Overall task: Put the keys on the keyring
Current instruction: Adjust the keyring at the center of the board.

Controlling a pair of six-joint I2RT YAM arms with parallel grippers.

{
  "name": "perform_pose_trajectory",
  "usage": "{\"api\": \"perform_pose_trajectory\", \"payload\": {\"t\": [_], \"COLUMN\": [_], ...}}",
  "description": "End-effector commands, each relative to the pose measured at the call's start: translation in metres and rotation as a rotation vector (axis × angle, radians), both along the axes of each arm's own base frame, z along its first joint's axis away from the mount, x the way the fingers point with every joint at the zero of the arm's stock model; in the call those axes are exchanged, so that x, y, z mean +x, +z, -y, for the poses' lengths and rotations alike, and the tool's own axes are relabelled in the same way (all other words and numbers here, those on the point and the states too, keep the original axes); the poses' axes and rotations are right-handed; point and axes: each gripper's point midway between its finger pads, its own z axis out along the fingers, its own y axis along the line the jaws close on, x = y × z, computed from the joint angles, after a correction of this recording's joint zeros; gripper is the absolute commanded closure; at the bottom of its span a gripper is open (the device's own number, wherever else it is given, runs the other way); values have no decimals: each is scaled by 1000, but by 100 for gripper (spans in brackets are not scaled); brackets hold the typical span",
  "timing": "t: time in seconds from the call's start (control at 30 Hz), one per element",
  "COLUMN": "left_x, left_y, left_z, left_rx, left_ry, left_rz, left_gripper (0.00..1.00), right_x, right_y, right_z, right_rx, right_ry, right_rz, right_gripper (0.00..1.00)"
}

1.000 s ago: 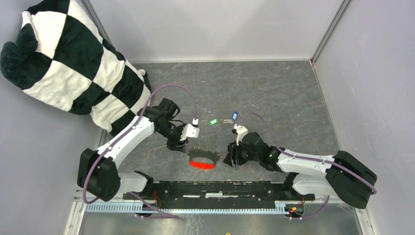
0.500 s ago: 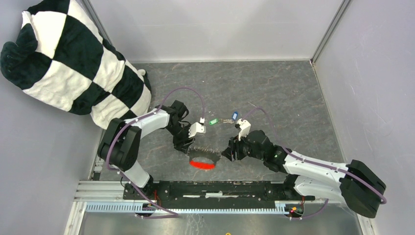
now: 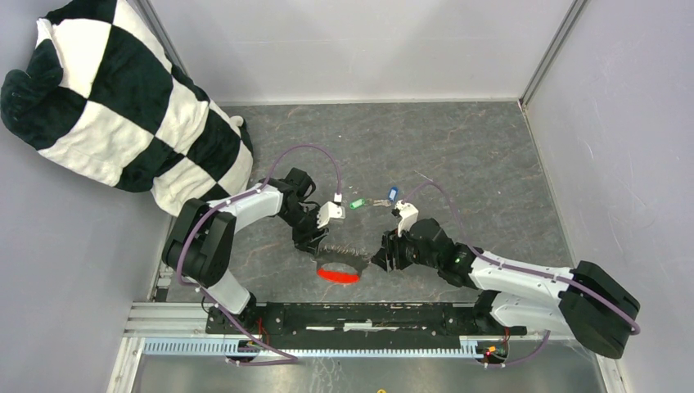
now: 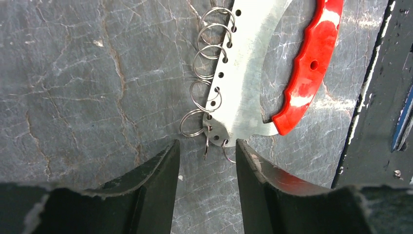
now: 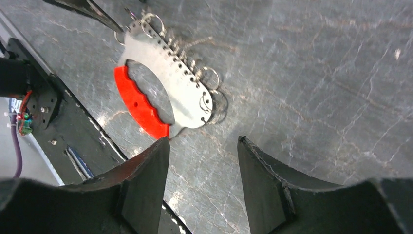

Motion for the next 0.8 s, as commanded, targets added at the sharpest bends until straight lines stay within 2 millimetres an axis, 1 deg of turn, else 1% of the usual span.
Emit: {"api": "perform_pose_trajectory", "payload": {"t": [0.0,0.07,0.2,0.27,0.37,0.43,0.57,0.7,0.77], "left_x": [14,13,0,-3,-1,2,-6,-17,-20], "left_y": [15,15,-4,-11,-15,-13,-19,-30,-32], "left_z": [18,19,11,5,1,1,1,-1,0], "left_rx": [-70,-67,-18,0,5,4,14,36,34], "left_ry": [37,16,-20,-32,-48,-46,-59,-71,-70], "left_rz": [39,52,63,86,158,189,188,161,158], "left_gripper": [49,53,68,73,74,74,74,75,77], "right_x": [-15,-22,-30,-32,-32,-31,-28,-22,-19], "right_y": [-19,-24,-33,-35,-37,-37,-39,-29,-21], "right_z": [1,-2,-5,-10,-17,-21,-27,-42,-49], "right_rx": [20,43,69,88,119,134,158,226,263], "right_ry": [-16,-1,-1,12,13,12,-6,-3,-1], "right_rz": [-127,-172,-226,-250,-279,-289,-311,-319,-316], "right_gripper": [40,40,40,40,41,41,42,43,44]}}
